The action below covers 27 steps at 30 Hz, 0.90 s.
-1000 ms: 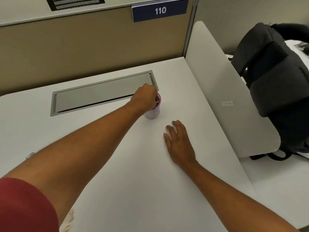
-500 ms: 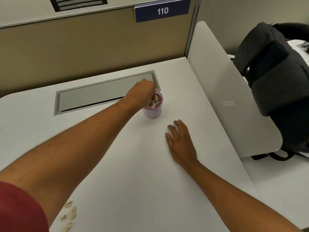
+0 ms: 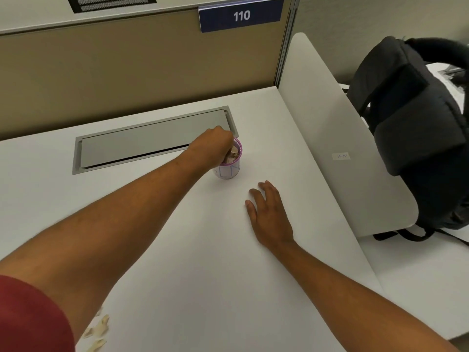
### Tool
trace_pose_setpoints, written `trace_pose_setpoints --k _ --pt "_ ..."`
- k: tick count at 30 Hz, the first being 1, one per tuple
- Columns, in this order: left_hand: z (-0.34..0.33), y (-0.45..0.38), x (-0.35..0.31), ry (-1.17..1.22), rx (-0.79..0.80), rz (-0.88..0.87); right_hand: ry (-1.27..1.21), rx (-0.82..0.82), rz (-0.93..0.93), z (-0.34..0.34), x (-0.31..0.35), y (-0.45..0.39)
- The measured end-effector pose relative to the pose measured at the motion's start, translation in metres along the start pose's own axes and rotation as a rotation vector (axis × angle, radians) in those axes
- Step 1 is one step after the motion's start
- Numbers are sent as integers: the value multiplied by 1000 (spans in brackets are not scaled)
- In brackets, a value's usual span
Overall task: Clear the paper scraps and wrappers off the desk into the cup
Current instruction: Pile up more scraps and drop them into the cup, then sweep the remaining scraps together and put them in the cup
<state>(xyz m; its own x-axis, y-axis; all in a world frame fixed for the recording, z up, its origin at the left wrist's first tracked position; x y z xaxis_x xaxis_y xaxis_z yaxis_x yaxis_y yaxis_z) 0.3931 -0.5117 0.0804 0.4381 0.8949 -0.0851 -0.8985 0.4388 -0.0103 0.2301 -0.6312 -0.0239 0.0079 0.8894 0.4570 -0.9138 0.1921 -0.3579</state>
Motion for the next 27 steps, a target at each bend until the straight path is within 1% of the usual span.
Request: trace_pose_setpoints --k 3,6,9,12,14,16,18,21,23,27 --pt "25 5 8 66 -64 35 -3 -4 8 1 2 0" --pt "55 20 20 215 -163 81 -9 8 -6 3 3 0" --pt "76 53 41 370 -283 168 14 26 19 5 7 1" --pt "71 106 69 453 -392 264 57 72 37 6 14 2" --pt "52 150 88 463 -426 313 70 102 62 6 29 8" --pt "25 195 102 390 -404 329 38 133 129 3 57 20" --pt "-3 239 113 287 -353 341 -20 181 213 -4 92 39" --pt "-36 300 129 193 -271 364 -92 263 304 -21 144 67" --pt "-49 338 140 164 -234 400 -138 323 321 -34 175 86" --pt "-62 410 162 104 -210 533 -186 443 340 -59 228 137"
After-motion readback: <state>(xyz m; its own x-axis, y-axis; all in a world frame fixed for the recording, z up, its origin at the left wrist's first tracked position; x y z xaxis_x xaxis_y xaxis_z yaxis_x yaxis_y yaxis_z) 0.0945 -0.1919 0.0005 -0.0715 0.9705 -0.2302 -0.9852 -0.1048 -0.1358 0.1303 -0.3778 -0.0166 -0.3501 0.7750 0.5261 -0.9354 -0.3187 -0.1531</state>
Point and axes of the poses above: each hand's wrist, its own y-axis away from the middle knuckle, its own z-axis out of the back of the hand, x = y × z, the point moved 7 cm from there along -y, towards the middle knuckle, and after that the axes turned 15 degrees about -x, right-handed, at the moved point
